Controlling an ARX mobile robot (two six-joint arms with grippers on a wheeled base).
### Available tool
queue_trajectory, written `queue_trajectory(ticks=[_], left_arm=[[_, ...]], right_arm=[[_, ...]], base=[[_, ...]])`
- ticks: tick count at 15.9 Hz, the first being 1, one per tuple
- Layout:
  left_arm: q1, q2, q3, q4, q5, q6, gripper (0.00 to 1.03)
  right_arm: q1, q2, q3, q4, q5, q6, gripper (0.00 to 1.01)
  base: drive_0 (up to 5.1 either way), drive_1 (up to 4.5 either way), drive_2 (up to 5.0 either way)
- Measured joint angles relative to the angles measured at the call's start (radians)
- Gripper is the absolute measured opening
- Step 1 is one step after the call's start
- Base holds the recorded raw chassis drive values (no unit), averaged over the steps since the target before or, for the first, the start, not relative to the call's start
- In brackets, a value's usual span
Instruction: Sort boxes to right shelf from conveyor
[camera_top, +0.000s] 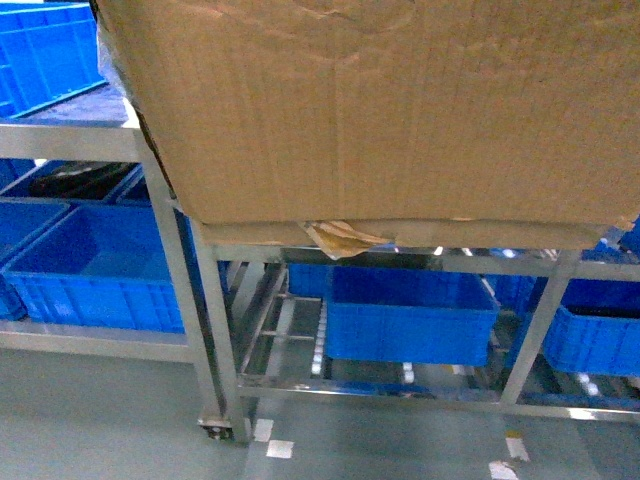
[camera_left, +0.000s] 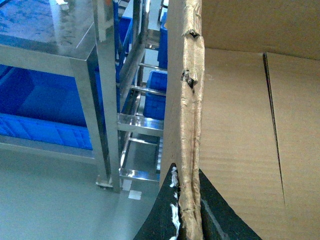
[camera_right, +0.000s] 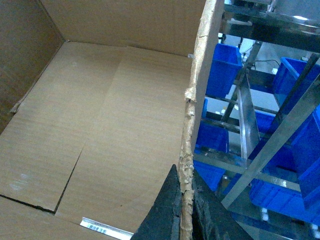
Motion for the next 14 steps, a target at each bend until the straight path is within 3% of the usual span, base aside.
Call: queue_trajectory(ticks=[14], left_arm=[[-0.003, 0.0, 0.0, 0.001, -0.002, 0.0, 0.02]], right_arm=[[-0.002, 0.0, 0.0, -0.002, 0.002, 0.0, 0.02]], base=[[0.0, 0.0, 0.0]])
